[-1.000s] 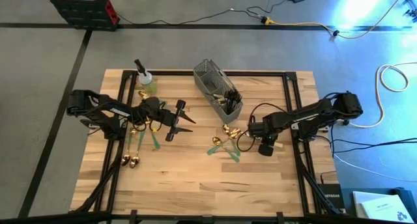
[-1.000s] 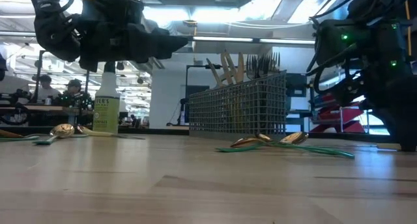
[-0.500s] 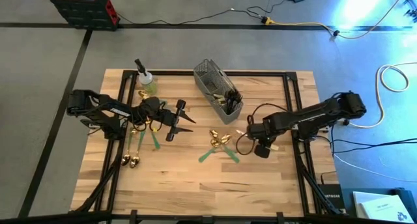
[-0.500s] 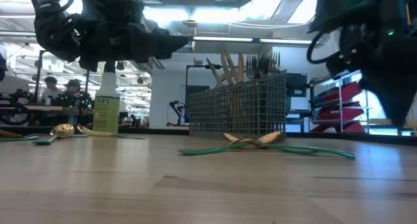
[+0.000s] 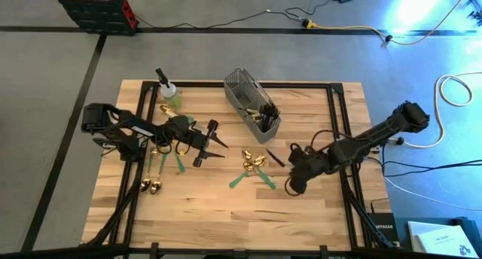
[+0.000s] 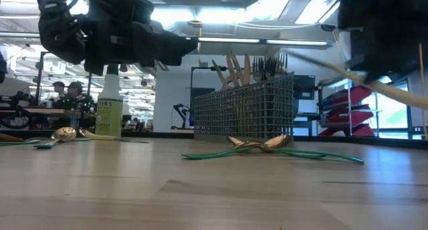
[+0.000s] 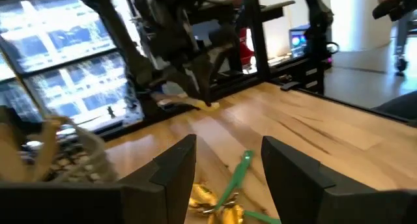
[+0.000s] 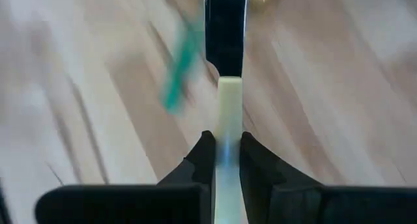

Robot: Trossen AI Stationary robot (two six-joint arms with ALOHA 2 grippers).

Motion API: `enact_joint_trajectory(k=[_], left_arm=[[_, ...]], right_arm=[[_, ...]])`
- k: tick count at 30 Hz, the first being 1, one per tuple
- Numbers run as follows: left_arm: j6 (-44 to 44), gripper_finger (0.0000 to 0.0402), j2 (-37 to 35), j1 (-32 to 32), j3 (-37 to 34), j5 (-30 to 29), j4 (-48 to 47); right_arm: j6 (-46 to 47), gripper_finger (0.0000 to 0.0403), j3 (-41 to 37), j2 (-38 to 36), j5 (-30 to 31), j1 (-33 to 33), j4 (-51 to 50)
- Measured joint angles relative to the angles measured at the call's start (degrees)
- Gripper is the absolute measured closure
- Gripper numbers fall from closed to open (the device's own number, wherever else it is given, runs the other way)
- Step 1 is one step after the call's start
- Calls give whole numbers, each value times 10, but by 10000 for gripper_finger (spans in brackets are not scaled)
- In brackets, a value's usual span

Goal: Sort silverware
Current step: Put the yellow table knife into the gray silverware organizer

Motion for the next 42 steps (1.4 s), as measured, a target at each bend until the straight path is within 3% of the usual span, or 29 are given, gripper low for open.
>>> enact_joint_trajectory(k=[7, 11, 16, 22, 26, 31, 37, 42], left_arm=[[-4, 243, 44, -42, 22, 4, -1], [-16, 243, 56, -62, 39, -14, 2], [-40, 243, 67, -77, 70, -23, 1], [-109, 227, 66, -75, 106, -11, 0], [-145, 204, 66, -76, 128, -47, 0], [-164, 179, 66, -74, 147, -96, 1], [-168, 171, 66, -74, 169, -102, -10], [-141, 171, 65, -72, 218, -93, -123]], right_arm=[[-36, 382, 0, 39, 171, 23, 189], [-101, 382, 0, 60, 229, 16, 304], [-258, 383, 0, 79, 228, -5, 464], [-367, 383, 1, 81, 221, -29, 531], [-398, 383, 1, 81, 177, -52, 571], [-436, 383, 1, 81, 167, -54, 605], [-446, 383, 1, 80, 163, -54, 618], [-458, 383, 1, 80, 163, -58, 624]])
